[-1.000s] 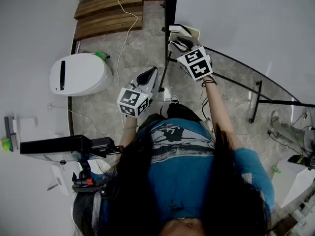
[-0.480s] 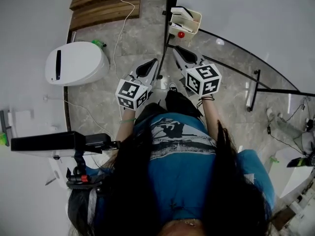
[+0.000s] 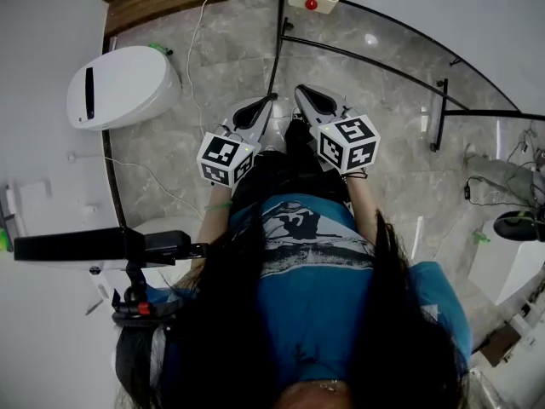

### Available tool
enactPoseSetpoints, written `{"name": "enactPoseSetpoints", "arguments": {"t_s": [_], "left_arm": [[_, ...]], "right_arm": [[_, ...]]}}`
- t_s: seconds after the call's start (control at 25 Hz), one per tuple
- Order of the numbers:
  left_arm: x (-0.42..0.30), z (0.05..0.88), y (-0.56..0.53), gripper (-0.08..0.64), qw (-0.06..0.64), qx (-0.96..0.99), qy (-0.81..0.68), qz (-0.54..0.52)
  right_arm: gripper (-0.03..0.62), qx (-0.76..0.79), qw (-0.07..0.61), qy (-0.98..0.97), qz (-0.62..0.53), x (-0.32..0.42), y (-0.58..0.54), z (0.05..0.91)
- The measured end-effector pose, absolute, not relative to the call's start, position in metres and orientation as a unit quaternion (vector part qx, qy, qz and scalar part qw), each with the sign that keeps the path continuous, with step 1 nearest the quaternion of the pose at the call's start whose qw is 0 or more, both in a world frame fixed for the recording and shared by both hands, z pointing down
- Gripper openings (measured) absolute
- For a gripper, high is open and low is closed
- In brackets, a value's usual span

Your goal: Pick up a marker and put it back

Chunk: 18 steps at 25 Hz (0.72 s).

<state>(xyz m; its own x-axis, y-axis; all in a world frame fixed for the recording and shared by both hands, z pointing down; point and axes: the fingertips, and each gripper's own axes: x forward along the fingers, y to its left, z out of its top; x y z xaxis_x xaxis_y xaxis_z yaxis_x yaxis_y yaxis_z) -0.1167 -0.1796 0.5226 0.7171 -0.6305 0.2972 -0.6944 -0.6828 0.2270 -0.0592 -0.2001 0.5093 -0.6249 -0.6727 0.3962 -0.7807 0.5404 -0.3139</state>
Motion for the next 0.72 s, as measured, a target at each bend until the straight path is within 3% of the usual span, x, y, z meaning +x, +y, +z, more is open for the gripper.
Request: {"name": "enactPoseSetpoints", "arguments": {"t_s": [0.72], "left_arm": [[-0.093, 0.507, -0.099, 0.003, 0.153, 0.912, -0.374, 0.076]], "right_arm": [[0.015, 0.414, 0.12, -0.875, 0.221, -0.033, -0.103, 0.496]]}}
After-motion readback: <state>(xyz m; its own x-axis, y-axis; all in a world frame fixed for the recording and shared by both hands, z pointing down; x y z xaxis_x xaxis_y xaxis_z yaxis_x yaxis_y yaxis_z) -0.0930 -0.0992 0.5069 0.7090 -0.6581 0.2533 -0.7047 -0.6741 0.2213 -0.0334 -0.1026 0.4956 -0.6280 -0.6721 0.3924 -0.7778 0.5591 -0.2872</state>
